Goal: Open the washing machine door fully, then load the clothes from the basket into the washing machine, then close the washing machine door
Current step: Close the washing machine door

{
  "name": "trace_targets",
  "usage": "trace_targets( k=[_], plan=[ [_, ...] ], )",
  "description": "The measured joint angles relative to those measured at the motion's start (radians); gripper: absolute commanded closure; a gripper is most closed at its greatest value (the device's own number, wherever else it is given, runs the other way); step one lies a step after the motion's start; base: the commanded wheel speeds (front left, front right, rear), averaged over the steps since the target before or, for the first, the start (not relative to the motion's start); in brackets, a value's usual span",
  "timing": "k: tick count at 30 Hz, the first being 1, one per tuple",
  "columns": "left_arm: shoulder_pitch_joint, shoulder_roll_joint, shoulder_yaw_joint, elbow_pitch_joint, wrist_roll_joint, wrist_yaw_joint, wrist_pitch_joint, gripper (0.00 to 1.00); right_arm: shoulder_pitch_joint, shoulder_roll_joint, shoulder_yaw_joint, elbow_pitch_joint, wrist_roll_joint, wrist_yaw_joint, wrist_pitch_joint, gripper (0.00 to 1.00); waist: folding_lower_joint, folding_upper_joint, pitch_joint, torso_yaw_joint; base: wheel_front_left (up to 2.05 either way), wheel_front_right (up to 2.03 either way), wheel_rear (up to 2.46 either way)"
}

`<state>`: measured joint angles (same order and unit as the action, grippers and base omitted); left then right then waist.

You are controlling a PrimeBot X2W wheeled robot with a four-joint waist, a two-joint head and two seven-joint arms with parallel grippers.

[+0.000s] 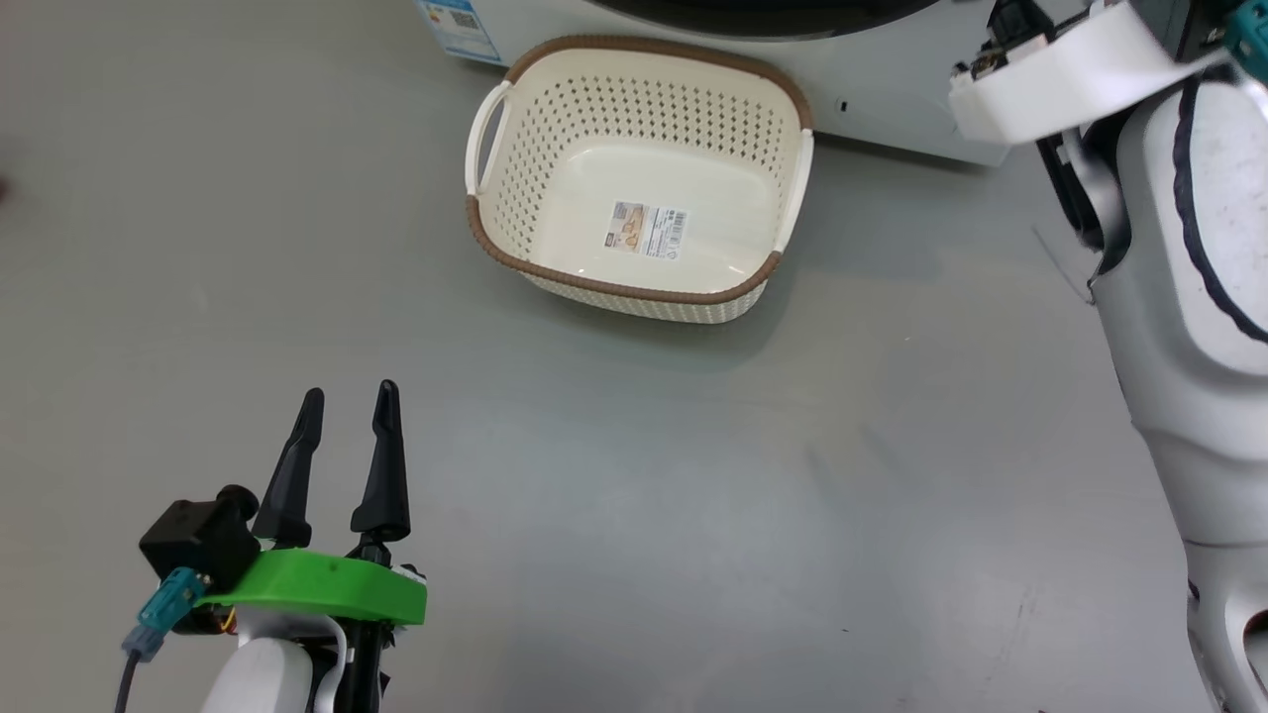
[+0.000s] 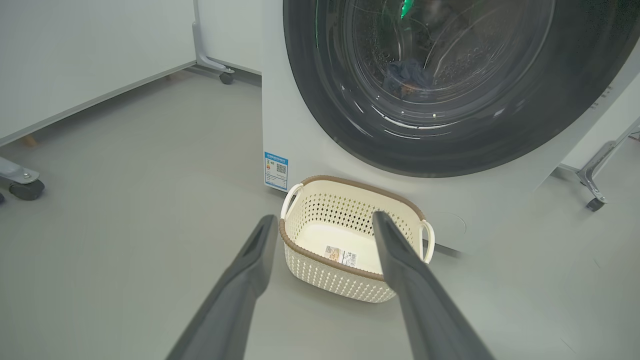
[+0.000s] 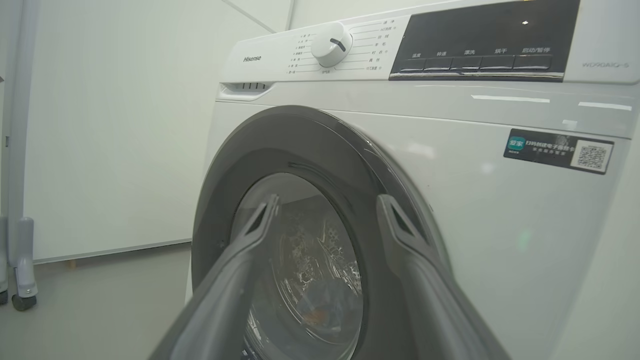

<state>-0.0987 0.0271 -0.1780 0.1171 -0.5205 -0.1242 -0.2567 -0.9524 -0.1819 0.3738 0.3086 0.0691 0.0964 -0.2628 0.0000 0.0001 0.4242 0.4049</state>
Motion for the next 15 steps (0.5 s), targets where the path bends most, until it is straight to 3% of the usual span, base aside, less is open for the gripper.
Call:
trace_targets(
  k=[15],
  plan=[
    [0.102, 0.004, 0.165, 0.036, 0.045, 0.0, 0.0, 0.0, 0.434, -0.01, -0.054, -0.074, 0.059, -0.004, 0.001, 0.0, 0.0, 0.0, -0.191, -0.176, 0.0, 0.0, 0.0]
  ],
)
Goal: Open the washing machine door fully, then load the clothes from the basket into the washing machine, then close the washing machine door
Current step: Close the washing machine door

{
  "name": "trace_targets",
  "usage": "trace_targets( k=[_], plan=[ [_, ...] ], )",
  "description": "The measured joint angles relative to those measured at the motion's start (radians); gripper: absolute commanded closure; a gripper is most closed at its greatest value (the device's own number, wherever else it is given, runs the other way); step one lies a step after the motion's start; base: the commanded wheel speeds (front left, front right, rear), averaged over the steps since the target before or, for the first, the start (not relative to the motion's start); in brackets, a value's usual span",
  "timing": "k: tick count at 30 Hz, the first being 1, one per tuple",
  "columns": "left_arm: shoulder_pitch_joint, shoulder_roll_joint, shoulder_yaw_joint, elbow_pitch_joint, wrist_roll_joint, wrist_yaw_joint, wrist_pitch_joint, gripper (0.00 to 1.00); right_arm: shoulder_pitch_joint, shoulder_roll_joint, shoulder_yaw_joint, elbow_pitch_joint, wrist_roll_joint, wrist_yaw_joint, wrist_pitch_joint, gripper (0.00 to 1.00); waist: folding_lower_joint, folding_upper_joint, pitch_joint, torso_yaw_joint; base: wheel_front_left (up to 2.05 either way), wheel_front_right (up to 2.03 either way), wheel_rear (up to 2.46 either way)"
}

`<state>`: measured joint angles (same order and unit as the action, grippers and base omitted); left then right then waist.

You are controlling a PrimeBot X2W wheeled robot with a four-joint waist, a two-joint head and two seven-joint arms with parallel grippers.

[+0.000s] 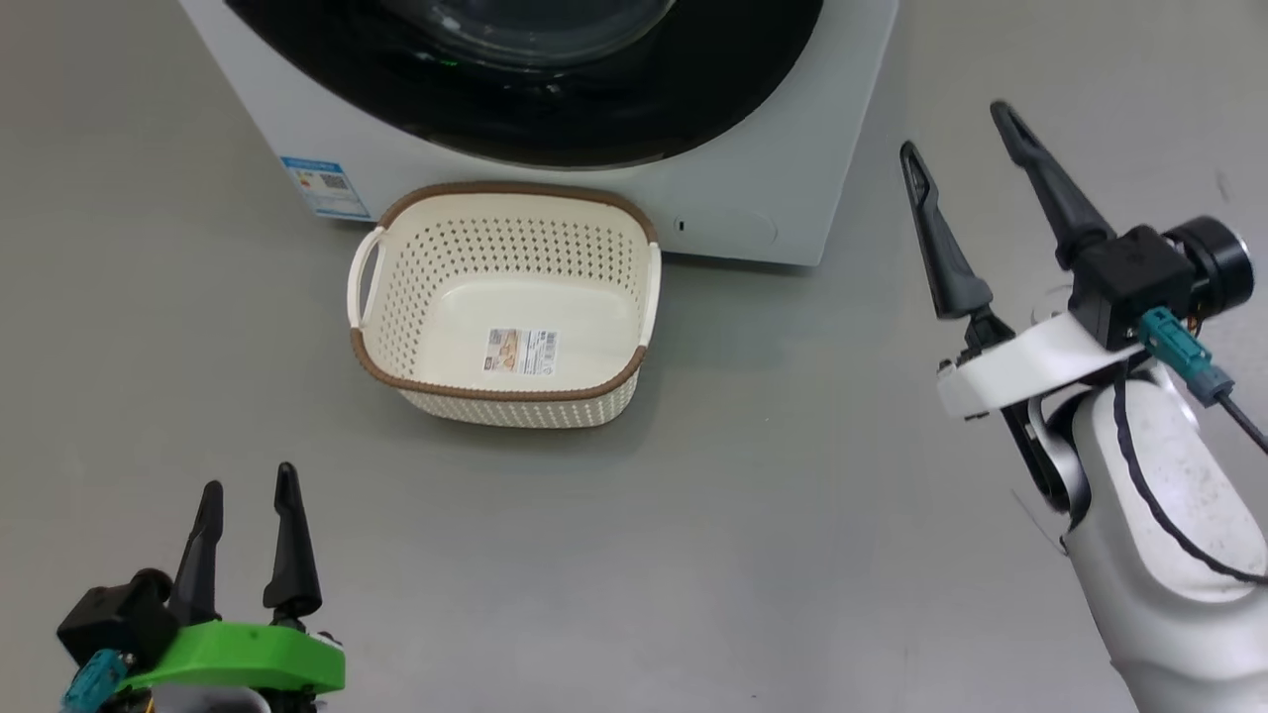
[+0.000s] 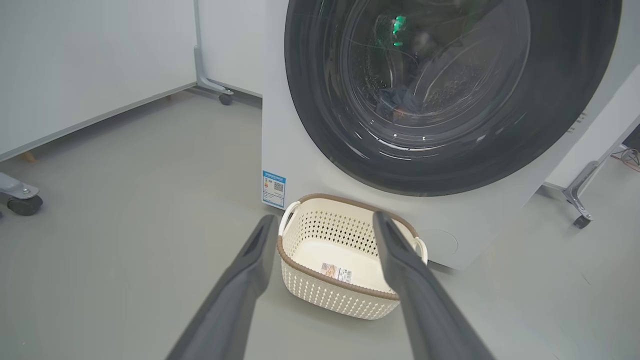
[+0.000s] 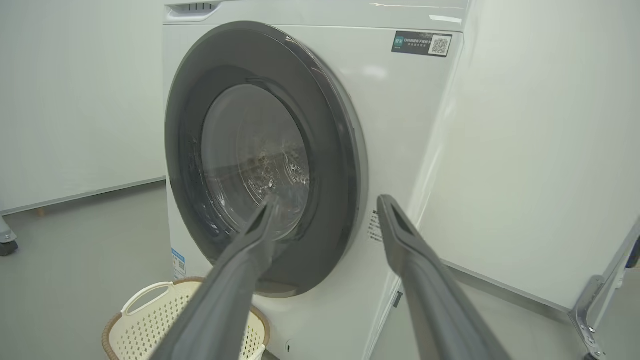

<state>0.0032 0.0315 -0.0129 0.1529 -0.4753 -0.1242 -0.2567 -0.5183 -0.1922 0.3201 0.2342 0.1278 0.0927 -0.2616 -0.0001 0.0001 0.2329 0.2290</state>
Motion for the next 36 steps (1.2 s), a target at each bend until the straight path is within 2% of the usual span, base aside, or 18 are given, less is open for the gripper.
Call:
trace_targets(
  k=[5, 10, 17, 29, 36],
  plan=[
    [0.057, 0.001, 0.035, 0.0, 0.023, 0.0, 0.0, 0.0, 0.115, -0.005, -0.019, -0.002, 0.012, -0.003, 0.0, 0.0, 0.0, 0.0, -0.072, -0.057, 0.0, 0.0, 0.0],
    [0.11, 0.002, 0.03, 0.0, 0.051, 0.0, 0.0, 0.0, 0.256, -0.038, -0.06, -0.031, 0.021, -0.009, 0.0, 0.0, 0.0, 0.0, -0.16, -0.111, 0.0, 0.0, 0.0],
    [0.152, 0.005, 0.041, -0.035, 0.087, 0.0, 0.0, 0.0, 0.417, -0.031, -0.086, -0.047, 0.03, -0.025, 0.0, 0.0, 0.0, 0.0, -0.237, -0.15, 0.0, 0.0, 0.0],
    [0.209, 0.01, -0.017, -0.004, 0.082, 0.0, 0.0, 0.0, 0.583, -0.022, -0.124, -0.084, 0.03, -0.051, 0.0, 0.0, 0.0, 0.0, -0.281, -0.174, 0.0, 0.0, 0.0],
    [0.227, 0.012, -0.004, -0.038, 0.085, 0.0, 0.0, 0.0, 0.63, -0.005, -0.154, -0.113, 0.03, -0.06, 0.001, 0.0, 0.0, 0.0, -0.285, -0.187, 0.0, 0.0, 0.0]
  ],
)
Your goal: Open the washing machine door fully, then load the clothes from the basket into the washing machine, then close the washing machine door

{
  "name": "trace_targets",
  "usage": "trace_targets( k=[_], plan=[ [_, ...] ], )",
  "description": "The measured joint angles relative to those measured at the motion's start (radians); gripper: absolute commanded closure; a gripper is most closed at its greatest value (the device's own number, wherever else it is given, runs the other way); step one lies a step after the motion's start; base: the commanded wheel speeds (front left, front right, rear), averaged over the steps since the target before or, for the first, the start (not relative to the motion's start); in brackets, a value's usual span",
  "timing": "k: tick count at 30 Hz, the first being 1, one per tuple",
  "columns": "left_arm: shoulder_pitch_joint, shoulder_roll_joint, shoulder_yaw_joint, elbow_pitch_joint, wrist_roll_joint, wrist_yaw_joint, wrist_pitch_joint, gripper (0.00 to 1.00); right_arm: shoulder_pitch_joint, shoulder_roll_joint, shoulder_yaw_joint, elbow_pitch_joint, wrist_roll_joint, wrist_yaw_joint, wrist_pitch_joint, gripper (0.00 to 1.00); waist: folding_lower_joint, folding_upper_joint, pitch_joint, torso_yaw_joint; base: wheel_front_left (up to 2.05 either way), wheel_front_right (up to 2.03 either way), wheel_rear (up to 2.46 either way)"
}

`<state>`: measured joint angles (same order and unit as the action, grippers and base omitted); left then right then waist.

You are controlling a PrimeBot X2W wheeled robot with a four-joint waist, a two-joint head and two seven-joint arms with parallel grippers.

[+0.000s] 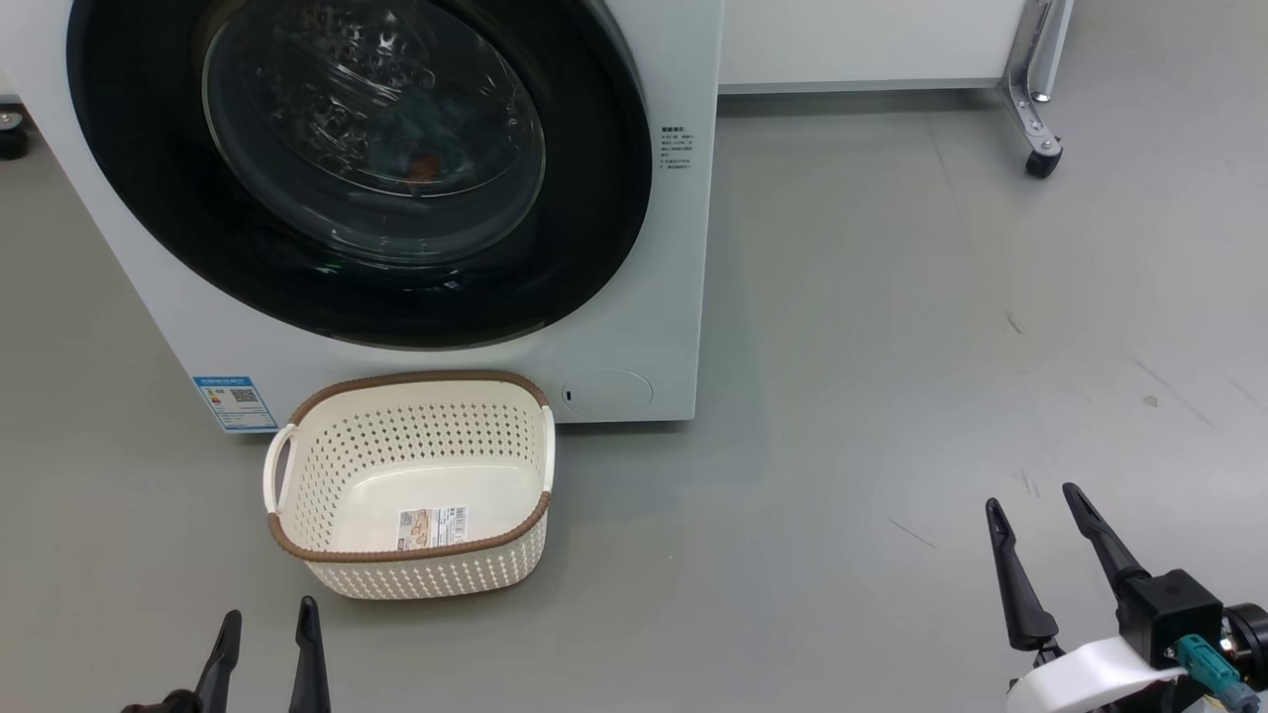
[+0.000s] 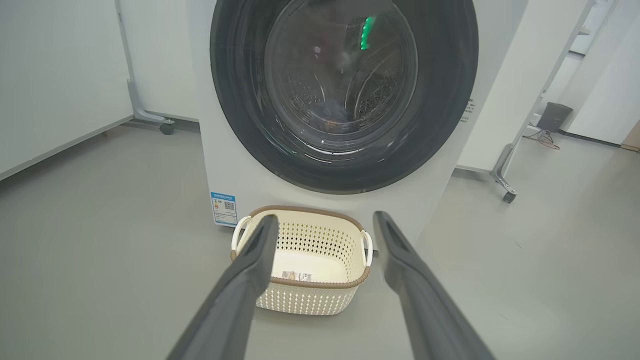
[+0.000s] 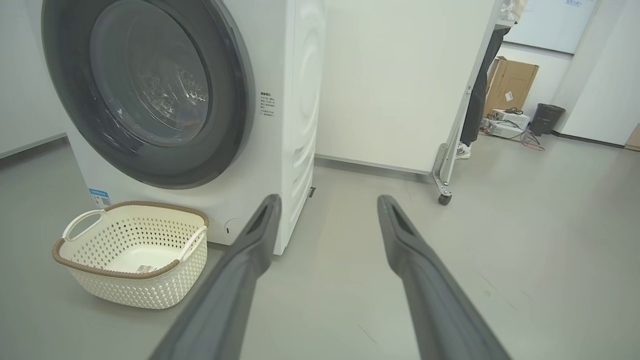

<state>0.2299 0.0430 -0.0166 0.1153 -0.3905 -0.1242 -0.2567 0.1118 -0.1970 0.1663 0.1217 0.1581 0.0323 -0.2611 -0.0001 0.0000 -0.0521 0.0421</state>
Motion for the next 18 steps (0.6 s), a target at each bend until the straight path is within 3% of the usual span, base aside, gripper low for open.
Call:
trace_targets(
  k=[10, 11, 18],
  plan=[
    [0.003, 0.001, 0.002, -0.026, -0.01, 0.0, 0.0, 0.0, 0.021, 0.009, -0.012, -0.023, 0.0, 0.001, 0.001, 0.0, 0.0, 0.0, 0.002, 0.003, 0.0, 0.0, 0.0],
    [0.004, 0.001, 0.002, -0.028, -0.01, 0.0, 0.0, 1.0, 0.022, 0.01, -0.014, -0.026, 0.0, 0.001, 0.001, 1.0, 0.0, 0.0, 0.002, 0.004, 0.0, 0.0, 0.0],
    [0.007, -0.021, -0.013, 0.041, -0.01, 0.0, 0.0, 1.0, 0.051, 0.045, 0.0, 0.039, -0.001, 0.001, 0.001, 1.0, 0.0, 0.0, 0.003, 0.006, 0.0, 0.0, 0.0]
  ],
)
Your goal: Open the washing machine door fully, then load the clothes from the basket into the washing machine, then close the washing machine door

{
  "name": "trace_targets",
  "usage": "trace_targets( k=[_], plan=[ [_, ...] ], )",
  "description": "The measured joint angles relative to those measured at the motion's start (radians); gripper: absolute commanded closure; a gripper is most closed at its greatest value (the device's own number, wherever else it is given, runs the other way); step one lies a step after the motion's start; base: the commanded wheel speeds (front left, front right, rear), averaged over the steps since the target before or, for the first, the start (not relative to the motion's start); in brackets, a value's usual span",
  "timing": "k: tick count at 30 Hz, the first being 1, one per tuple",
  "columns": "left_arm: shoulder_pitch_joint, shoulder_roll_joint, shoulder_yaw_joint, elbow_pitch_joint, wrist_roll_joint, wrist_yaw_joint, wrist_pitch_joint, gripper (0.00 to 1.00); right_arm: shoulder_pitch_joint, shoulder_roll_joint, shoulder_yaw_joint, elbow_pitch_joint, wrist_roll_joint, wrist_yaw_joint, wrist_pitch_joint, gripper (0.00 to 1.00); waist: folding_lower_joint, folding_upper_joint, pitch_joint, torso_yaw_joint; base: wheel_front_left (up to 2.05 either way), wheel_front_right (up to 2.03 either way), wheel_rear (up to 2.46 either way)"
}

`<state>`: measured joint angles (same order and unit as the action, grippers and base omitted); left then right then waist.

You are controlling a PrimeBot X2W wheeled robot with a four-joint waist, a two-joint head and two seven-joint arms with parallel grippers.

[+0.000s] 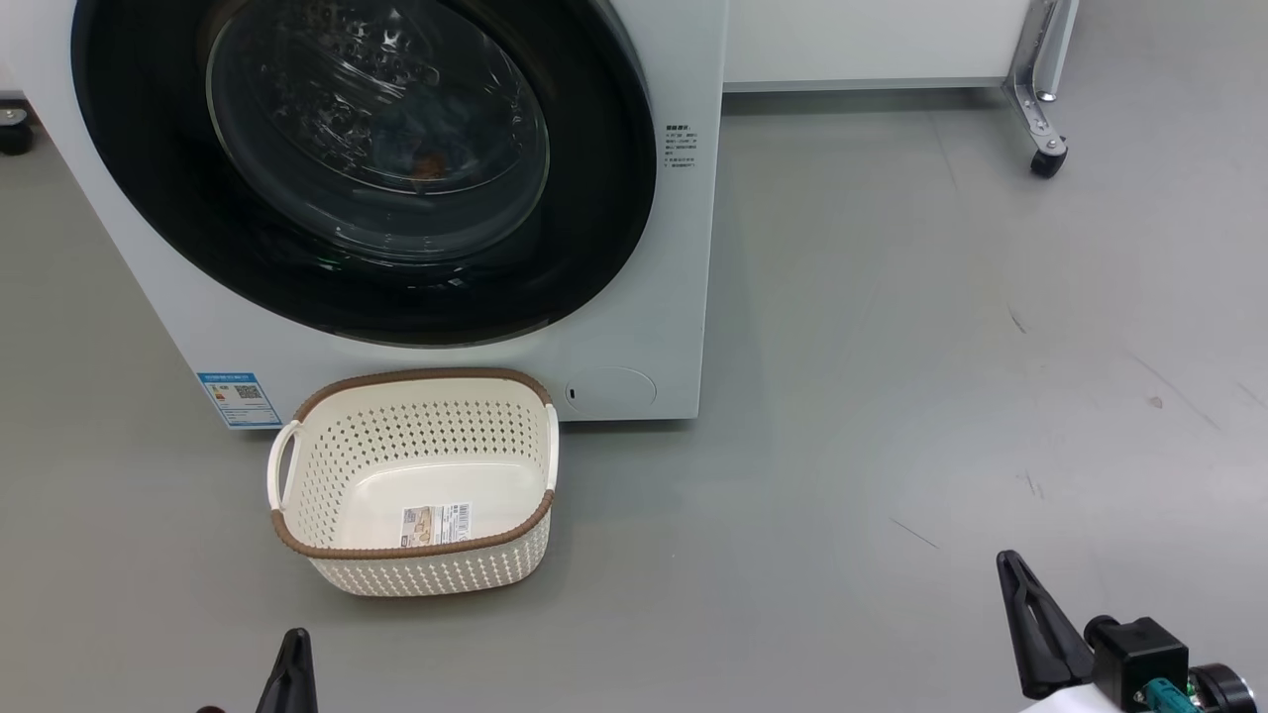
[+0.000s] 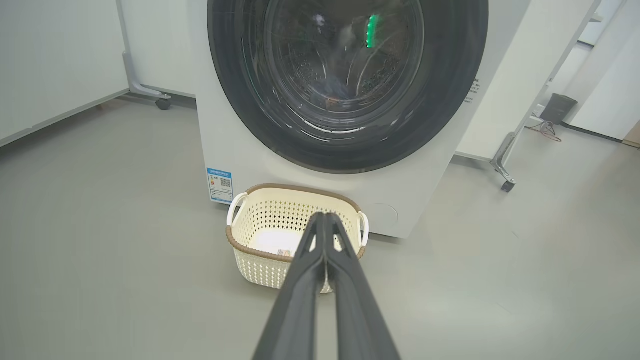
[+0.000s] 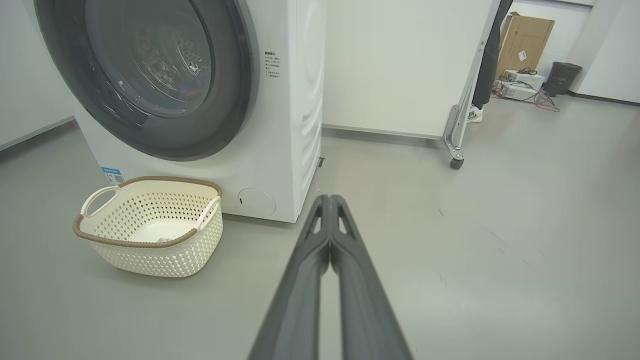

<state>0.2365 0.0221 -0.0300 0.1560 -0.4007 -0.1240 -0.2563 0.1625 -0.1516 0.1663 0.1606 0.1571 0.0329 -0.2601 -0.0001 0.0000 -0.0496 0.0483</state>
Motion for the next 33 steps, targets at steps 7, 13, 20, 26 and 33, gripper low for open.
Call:
trace_targets(
  k=[7, 13, 20, 26, 33],
  plan=[
    [0.001, -0.005, -0.007, 0.005, -0.044, 0.0, 0.002, 1.0, 0.012, 0.011, 0.001, 0.012, 0.047, 0.001, 0.007, 1.0, 0.0, 0.0, 0.003, -0.003, 0.0, 0.0, 0.0],
    [0.0, -0.005, -0.007, 0.002, -0.139, 0.0, 0.019, 1.0, 0.011, 0.021, -0.008, 0.011, 0.135, 0.008, 0.018, 1.0, 0.0, 0.0, 0.007, -0.006, 0.0, 0.0, 0.0],
    [-0.005, -0.005, -0.005, 0.002, -0.221, 0.001, 0.042, 1.0, 0.007, 0.025, -0.032, 0.011, 0.268, 0.011, 0.046, 1.0, 0.0, 0.0, 0.011, -0.009, 0.0, 0.0, 0.0],
    [-0.016, -0.002, -0.003, 0.003, -0.294, 0.001, 0.063, 1.0, -0.012, 0.029, -0.049, 0.012, 0.35, 0.018, 0.07, 1.0, 0.0, 0.0, 0.014, -0.012, 0.0, 0.0, 0.0],
    [-0.041, 0.004, -0.001, 0.008, -0.388, 0.001, 0.084, 1.0, -0.021, 0.035, -0.068, 0.019, 0.453, 0.022, 0.096, 1.0, 0.0, 0.0, 0.018, -0.016, 0.0, 0.0, 0.0]
  ],
)
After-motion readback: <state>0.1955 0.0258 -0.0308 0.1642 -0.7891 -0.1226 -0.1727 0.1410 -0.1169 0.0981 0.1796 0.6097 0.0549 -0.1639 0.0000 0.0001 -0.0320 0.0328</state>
